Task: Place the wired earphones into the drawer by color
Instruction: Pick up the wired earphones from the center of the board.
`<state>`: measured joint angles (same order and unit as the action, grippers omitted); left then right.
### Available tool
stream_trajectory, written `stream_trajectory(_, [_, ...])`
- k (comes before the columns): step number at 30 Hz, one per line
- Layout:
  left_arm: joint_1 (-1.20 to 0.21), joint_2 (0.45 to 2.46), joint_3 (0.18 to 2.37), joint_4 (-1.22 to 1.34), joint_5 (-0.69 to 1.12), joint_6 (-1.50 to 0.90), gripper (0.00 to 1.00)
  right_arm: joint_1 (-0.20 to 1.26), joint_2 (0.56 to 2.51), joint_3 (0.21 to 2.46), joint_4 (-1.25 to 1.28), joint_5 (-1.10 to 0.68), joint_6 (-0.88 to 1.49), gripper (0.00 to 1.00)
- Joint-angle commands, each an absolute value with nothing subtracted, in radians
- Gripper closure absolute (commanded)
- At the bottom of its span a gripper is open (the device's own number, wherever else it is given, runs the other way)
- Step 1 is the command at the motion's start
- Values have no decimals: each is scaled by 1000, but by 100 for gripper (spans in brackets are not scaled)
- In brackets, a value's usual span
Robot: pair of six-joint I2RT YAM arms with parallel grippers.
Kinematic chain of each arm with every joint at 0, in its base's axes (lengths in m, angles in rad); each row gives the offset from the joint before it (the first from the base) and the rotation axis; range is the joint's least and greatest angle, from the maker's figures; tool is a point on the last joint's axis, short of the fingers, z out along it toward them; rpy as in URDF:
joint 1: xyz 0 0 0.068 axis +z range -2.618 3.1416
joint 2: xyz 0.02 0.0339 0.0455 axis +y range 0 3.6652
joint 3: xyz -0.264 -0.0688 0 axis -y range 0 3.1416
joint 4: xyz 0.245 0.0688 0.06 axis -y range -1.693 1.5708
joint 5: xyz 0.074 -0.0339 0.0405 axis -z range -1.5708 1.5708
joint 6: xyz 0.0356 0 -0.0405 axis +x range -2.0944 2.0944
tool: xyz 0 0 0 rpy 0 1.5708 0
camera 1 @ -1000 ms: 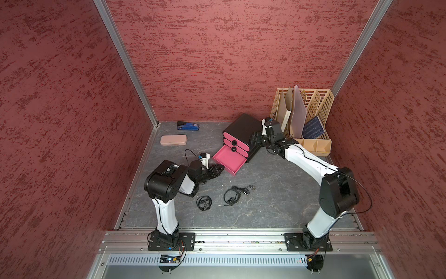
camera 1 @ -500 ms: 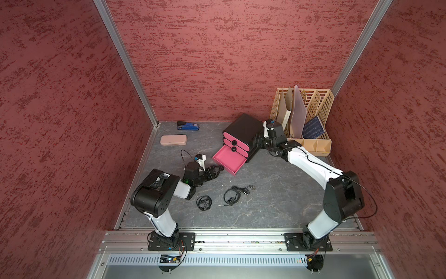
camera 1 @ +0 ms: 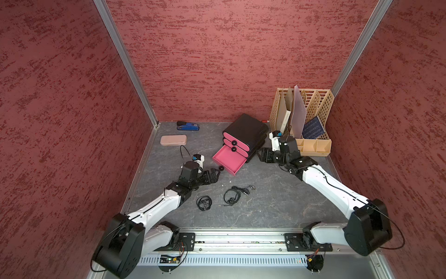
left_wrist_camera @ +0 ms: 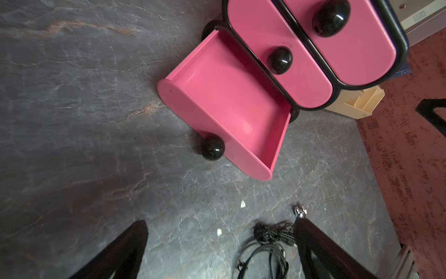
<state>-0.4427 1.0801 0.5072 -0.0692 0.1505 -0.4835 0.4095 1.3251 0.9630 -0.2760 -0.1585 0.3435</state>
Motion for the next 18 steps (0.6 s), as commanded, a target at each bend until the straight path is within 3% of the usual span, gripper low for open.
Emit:
stream_trajectory(1, [-490,999,569,-412,13,-436,0,414,1318,913,-231,-219,311,24])
stream_trajectory(9, [-598,927,629,-713,-86,-574,0,414,1326,809,-95,-252,315,25])
stream_trajectory(18, [-762,997,667,-924,-173,-788,0,415,1282,759,-73,-226,324,25])
